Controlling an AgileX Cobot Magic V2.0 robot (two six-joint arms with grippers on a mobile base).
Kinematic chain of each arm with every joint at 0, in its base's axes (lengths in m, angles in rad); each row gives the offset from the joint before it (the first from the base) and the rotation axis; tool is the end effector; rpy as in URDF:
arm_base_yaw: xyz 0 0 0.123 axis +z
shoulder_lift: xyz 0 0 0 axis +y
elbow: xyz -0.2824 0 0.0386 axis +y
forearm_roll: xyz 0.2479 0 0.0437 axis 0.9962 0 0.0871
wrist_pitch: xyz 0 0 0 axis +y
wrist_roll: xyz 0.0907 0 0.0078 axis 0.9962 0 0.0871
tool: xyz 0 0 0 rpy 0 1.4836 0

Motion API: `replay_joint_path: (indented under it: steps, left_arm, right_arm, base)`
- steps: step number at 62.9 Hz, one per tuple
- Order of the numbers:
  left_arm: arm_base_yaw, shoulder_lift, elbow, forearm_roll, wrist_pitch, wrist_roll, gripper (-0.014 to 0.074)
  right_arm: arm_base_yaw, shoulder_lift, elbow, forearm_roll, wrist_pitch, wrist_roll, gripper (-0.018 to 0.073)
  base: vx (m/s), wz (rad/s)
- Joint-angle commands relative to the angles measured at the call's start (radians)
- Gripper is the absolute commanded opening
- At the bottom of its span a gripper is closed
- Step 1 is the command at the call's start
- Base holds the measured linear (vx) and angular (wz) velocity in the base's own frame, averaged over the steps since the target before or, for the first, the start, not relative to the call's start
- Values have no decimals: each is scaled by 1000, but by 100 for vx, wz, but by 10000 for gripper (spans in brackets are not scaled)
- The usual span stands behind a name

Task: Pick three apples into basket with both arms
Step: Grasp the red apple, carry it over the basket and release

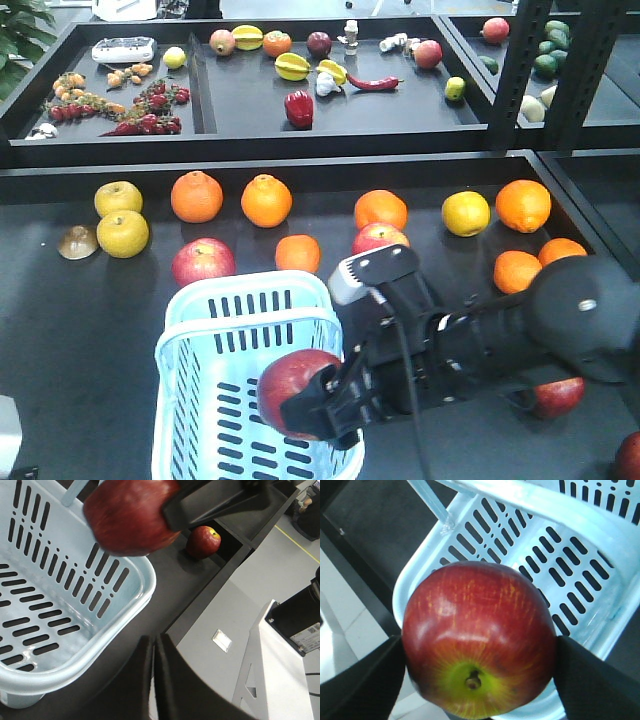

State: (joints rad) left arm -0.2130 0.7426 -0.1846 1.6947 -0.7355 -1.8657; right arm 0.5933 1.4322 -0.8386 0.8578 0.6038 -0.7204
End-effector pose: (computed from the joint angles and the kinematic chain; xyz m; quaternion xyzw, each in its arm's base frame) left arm 0.0931 -0.0820 0.2108 0.2036 0.8147 -0.3844 0.3836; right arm 0.2087 0.1880 0.2396 -0.3194 0.8718 0.2942 0.2267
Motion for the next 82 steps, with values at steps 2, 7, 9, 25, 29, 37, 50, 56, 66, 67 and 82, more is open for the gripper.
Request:
replay_joint_path:
  steps: [2,7,9,25,29,37,50,56,66,67,82]
  left_arm:
    - [3,-2,-21,-51,-6,0,-6]
    - [3,-2,-21,-51,-6,0,-6]
    - [3,-2,-21,-51,-6,0,-6]
    - [3,-2,-21,-51,-7,0,-6]
    - [3,-2,-21,-51,-7,0,-6]
    - [3,-2,-21,-51,-7,0,-6]
    - [3,-2,-21,-51,-7,0,-6]
    - [3,-2,-21,-51,-7,-1,-6]
    - [3,-2,-21,-51,-7,-1,-6]
    - [3,-2,-21,-51,-7,-1,-6]
    - [3,-2,-21,-51,-7,-1,-6]
  right_arm:
    - [14,1,-25,60,-45,-29,377]
    - [14,8,-25,68,-45,-29,517]
    - [14,8,-25,68,-46,-29,571]
    - [14,8,-25,70,-69,-28,705]
    - [14,8,-25,71,-68,-26,690]
    - [13,7,-25,91,-37,-20,601]
    - [8,-32,-25,61,67,-13,221]
    - [-18,-66,-25,6,111,34,-17]
    - [-120,-160,-25,-173,209,223,-8]
    - [-134,-173,-25,-211,222,247,-8]
    - [-334,-264,-25,-780,240,620,-4]
  base:
    - [0,0]
    - [0,0]
    - [0,0]
    - [0,0]
    - [0,0]
    - [0,0]
    - [0,0]
    - [0,0]
    - [0,0]
    - [0,0]
    - [0,0]
